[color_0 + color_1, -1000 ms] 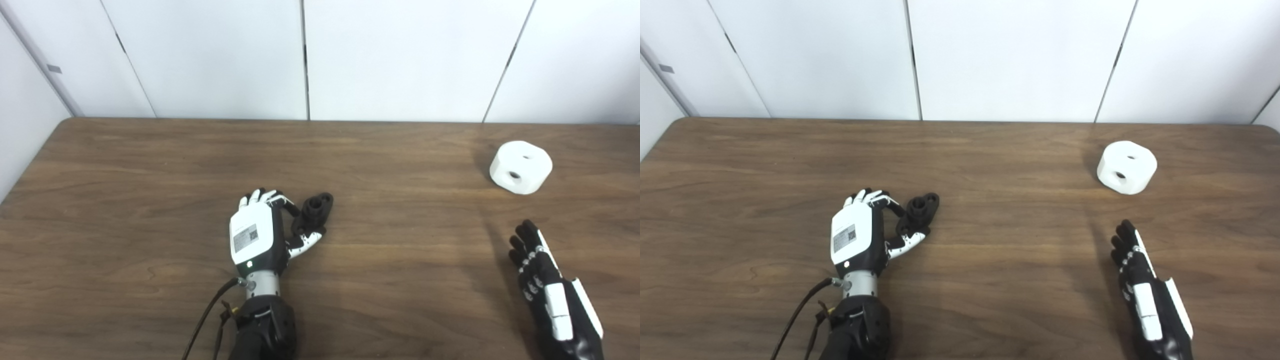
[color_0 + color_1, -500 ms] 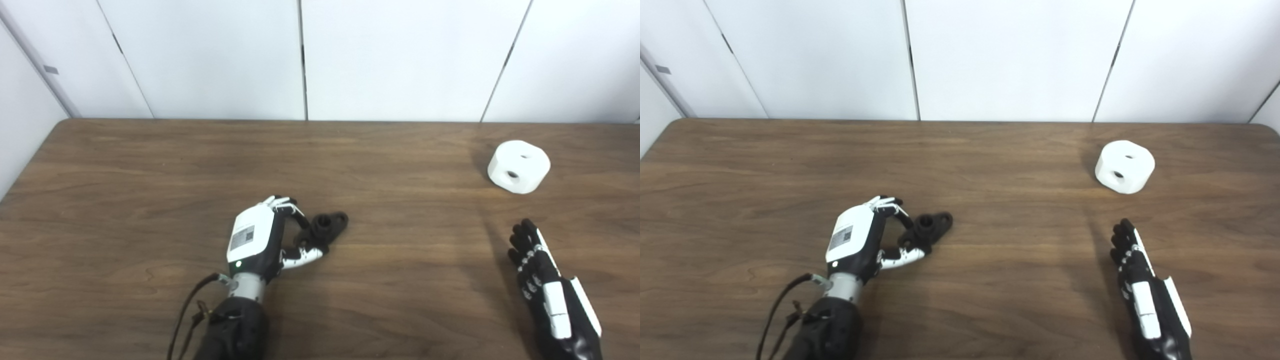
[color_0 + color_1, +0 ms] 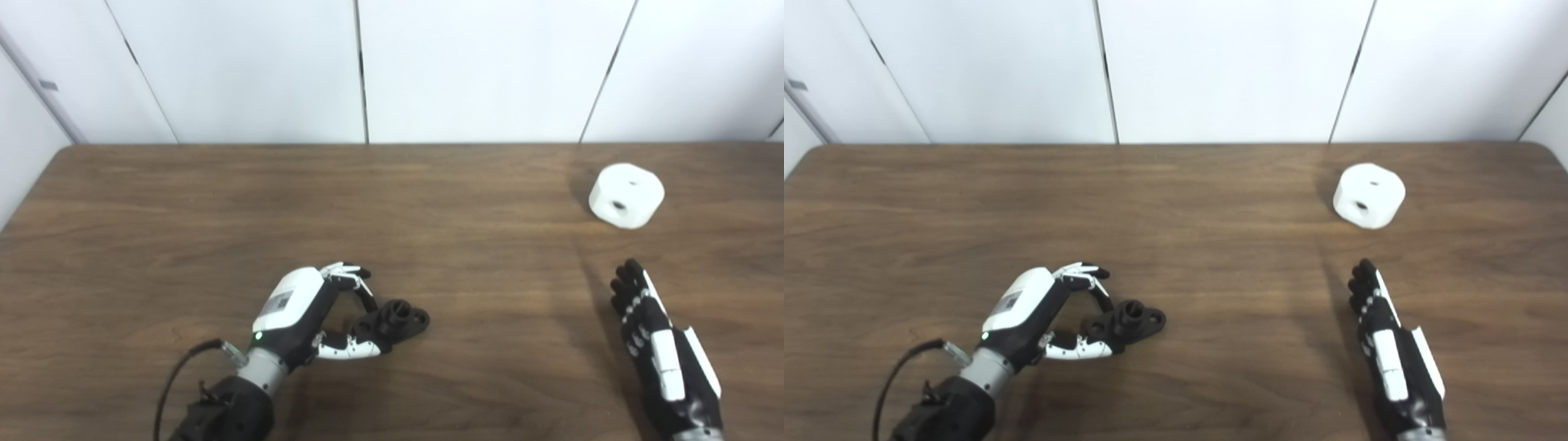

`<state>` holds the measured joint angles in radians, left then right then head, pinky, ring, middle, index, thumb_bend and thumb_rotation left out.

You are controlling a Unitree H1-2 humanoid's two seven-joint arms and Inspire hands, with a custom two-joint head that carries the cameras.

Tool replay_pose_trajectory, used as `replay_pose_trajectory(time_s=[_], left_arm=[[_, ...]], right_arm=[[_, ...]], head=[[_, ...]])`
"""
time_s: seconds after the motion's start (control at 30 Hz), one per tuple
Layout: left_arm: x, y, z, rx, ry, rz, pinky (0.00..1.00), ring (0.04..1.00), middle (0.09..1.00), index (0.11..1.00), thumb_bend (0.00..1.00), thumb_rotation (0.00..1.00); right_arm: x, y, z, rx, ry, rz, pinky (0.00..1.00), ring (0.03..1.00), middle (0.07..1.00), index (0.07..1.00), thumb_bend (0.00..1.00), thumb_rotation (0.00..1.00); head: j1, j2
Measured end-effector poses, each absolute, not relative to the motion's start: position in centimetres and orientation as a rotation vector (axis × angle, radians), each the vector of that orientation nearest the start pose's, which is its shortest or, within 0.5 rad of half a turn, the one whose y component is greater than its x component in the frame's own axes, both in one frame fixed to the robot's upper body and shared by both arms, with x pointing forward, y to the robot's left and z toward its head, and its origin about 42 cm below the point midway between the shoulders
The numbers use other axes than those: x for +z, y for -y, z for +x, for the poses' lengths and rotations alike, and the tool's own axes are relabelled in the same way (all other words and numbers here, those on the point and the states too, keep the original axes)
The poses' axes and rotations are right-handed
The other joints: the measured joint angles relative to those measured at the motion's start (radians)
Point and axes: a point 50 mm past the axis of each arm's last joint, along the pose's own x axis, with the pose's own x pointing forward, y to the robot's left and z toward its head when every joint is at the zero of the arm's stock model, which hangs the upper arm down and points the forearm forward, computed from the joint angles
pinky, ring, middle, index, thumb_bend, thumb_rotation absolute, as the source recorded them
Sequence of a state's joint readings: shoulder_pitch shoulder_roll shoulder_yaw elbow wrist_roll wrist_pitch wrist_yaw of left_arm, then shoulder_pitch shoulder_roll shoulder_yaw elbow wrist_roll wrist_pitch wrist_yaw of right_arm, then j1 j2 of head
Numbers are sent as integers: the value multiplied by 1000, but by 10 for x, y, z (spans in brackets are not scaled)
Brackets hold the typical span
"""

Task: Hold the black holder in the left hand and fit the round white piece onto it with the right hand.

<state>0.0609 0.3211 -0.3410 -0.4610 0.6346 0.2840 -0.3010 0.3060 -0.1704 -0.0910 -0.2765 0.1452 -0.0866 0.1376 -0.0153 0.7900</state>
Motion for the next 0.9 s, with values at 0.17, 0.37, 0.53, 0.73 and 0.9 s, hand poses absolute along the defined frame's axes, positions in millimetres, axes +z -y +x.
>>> replay_pose_trajectory(time_s=[0.17, 0.37, 0.53, 0.73, 0.9], left_arm=[[165, -208, 233, -493, 85, 872, 773, 893, 820, 488, 516, 46], [155, -206, 230, -507, 118, 909, 822, 881, 805, 488, 519, 46], [141, -198, 228, -545, 162, 979, 911, 885, 807, 488, 519, 47], [135, -194, 231, -551, 193, 1042, 925, 878, 801, 488, 521, 49], [133, -191, 232, -526, 249, 1128, 913, 864, 785, 487, 522, 50]], right_arm=[[117, 290, 182, 21, 72, -66, 1000, 993, 986, 1000, 588, 974], [120, 289, 182, 21, 70, -66, 1000, 999, 983, 1000, 615, 967], [122, 290, 181, 20, 65, -66, 1000, 997, 966, 1000, 624, 960], [123, 290, 181, 21, 56, -70, 1000, 1000, 959, 1000, 626, 965], [123, 290, 181, 25, 57, -69, 1000, 1000, 961, 1000, 621, 962]], head=[[-11, 0], [-21, 8], [-26, 12], [-21, 12], [-21, 14]])
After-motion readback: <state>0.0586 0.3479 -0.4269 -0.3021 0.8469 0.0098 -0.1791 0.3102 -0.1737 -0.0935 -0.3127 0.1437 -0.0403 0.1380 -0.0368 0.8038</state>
